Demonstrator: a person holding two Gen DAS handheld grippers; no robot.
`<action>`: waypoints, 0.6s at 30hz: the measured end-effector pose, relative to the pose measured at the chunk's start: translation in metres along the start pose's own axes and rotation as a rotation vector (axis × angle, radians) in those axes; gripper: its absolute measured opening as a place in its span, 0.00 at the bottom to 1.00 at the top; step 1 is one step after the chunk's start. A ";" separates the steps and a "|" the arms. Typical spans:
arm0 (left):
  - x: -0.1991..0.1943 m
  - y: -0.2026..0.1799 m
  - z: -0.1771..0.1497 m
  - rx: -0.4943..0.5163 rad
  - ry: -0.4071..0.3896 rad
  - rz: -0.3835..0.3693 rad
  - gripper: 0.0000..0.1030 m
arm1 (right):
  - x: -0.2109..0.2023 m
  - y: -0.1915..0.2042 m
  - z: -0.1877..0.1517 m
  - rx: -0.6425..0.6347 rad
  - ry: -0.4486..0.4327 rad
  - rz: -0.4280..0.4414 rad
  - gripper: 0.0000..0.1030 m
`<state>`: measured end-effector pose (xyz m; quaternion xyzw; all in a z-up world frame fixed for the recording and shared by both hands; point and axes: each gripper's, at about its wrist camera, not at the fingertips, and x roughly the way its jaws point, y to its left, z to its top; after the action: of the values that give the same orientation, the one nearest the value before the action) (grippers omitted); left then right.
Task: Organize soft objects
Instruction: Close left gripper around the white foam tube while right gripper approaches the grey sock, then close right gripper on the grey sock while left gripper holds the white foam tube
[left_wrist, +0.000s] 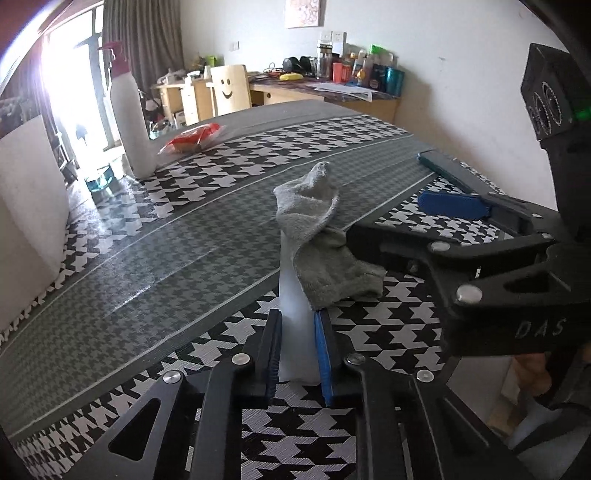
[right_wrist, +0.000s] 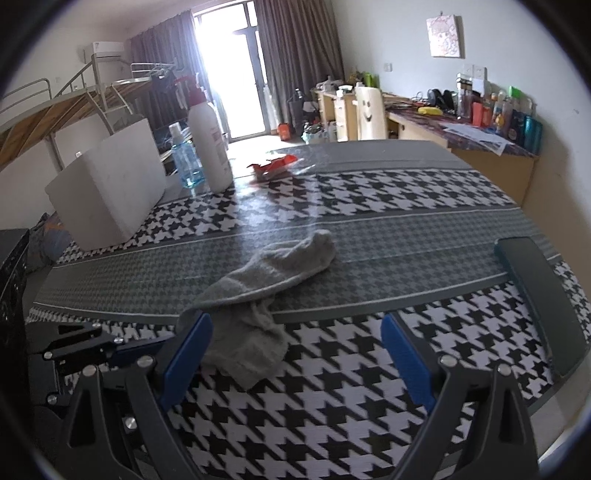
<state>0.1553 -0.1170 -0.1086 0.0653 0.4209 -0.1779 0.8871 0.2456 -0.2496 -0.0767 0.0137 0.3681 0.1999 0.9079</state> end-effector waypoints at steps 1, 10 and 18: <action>-0.001 0.000 0.000 0.001 -0.002 0.001 0.17 | 0.000 0.001 -0.001 -0.003 0.003 0.010 0.92; -0.007 0.005 -0.006 -0.011 -0.003 -0.015 0.16 | 0.015 0.014 -0.006 -0.037 0.074 0.070 0.79; -0.009 0.007 -0.007 -0.018 -0.002 -0.022 0.16 | 0.024 0.022 -0.010 -0.074 0.115 0.084 0.32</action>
<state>0.1476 -0.1064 -0.1066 0.0525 0.4224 -0.1837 0.8860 0.2465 -0.2220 -0.0960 -0.0161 0.4111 0.2518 0.8759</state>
